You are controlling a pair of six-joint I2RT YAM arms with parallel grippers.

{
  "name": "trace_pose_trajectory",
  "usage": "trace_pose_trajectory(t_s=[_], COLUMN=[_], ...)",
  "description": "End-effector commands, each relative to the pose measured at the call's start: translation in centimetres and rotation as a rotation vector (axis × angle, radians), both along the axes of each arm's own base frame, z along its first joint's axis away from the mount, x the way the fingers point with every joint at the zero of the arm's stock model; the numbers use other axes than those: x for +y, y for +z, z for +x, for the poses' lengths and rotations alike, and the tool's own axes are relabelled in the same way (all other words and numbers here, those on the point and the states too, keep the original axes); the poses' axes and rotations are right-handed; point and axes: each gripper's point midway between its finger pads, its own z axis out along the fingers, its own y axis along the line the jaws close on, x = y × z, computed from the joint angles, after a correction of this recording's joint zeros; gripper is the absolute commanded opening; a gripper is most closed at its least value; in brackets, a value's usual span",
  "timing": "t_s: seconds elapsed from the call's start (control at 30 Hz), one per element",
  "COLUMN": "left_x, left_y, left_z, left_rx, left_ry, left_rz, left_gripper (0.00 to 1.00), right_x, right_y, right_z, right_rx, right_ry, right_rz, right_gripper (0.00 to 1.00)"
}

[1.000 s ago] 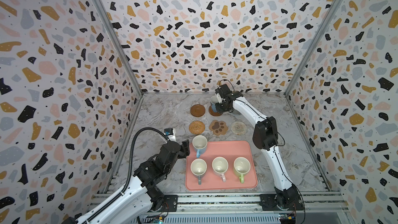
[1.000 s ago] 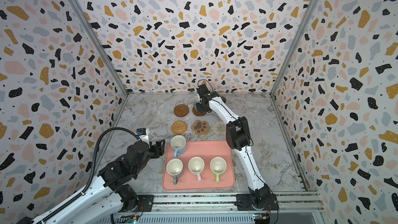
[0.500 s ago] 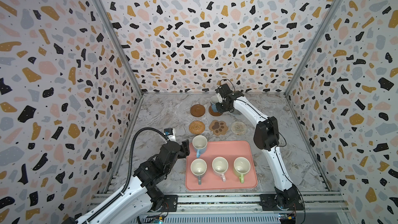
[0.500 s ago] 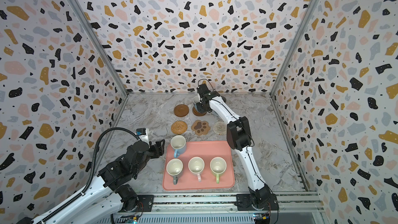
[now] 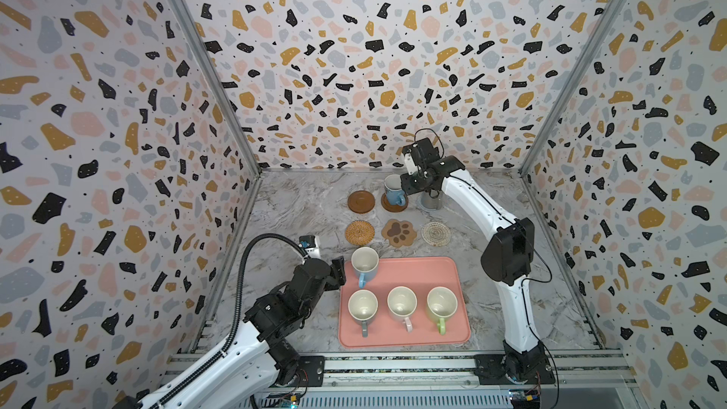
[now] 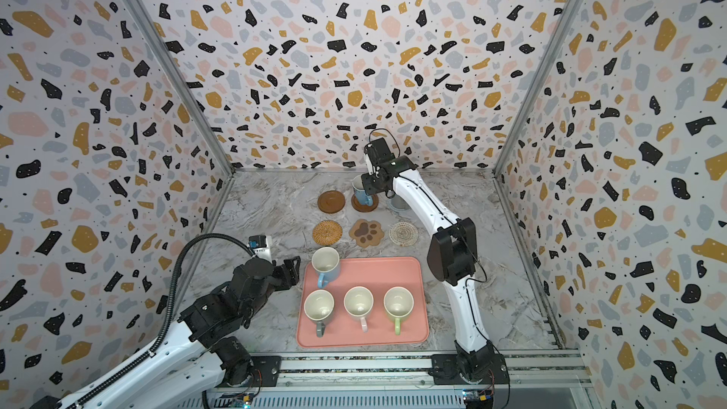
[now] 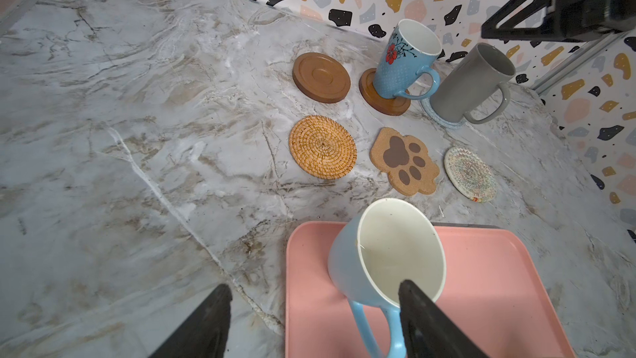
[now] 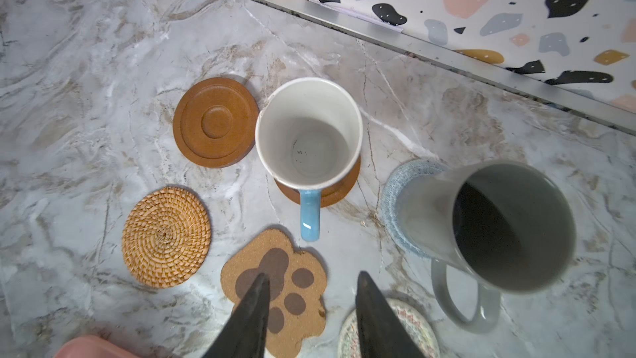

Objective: Place cups on coasters
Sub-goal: Place the cup on the coaster, then pick up the cup from the tray.

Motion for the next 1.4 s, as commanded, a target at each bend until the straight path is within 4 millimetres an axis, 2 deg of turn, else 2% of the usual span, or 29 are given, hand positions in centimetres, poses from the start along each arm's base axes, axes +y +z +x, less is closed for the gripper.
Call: trace_pose_trajectory(t_s=[0.0, 0.13, 0.23, 0.37, 0.57, 0.7, 0.9, 1.1, 1.27, 1.37], left_x=[0.0, -0.1, -0.7, -1.7, -2.8, -3.6, -4.8, -6.4, -7.7, -8.5], left_y=[0.9, 1.0, 0.9, 0.5, 0.3, -0.1, -0.4, -1.4, -3.0, -3.2], left_z=[0.2, 0.3, 0.5, 0.5, 0.7, 0.7, 1.2, 0.3, -0.3, -0.5], left_rx=[0.000, 0.034, 0.066, 0.118, 0.155, 0.186, 0.204, 0.249, 0.295, 0.304], left_ry=[0.014, 0.007, -0.015, -0.051, -0.096, -0.131, -0.159, -0.219, -0.267, -0.292], left_rz=[-0.007, 0.038, 0.055, 0.072, 0.078, 0.089, 0.092, 0.106, 0.147, 0.168], left_gripper=[0.77, 0.77, 0.76, 0.74, 0.71, 0.70, 0.69, 0.66, 0.64, 0.63], right_x=[-1.2, -3.0, -4.7, -8.0, -12.0, -13.4, -15.5, -16.8, -17.1, -17.1], right_y=[4.4, 5.0, 4.4, 3.6, 2.1, 1.5, -1.0, -3.1, -3.2, -2.8], right_z=[-1.3, -3.3, -5.1, -7.4, -9.3, -10.5, -12.1, -13.4, -13.5, -13.3], right_rx=[-0.083, -0.098, -0.089, -0.082, -0.066, -0.075, -0.037, 0.000, 0.002, -0.003], right_ry=[-0.019, -0.030, -0.044, -0.098, -0.169, -0.184, -0.234, -0.278, -0.288, -0.289], right_rz=[0.058, 0.082, 0.106, 0.150, 0.220, 0.217, 0.222, 0.240, 0.250, 0.251], right_gripper=[0.45, 0.46, 0.46, 0.48, 0.49, 0.49, 0.50, 0.50, 0.50, 0.50])
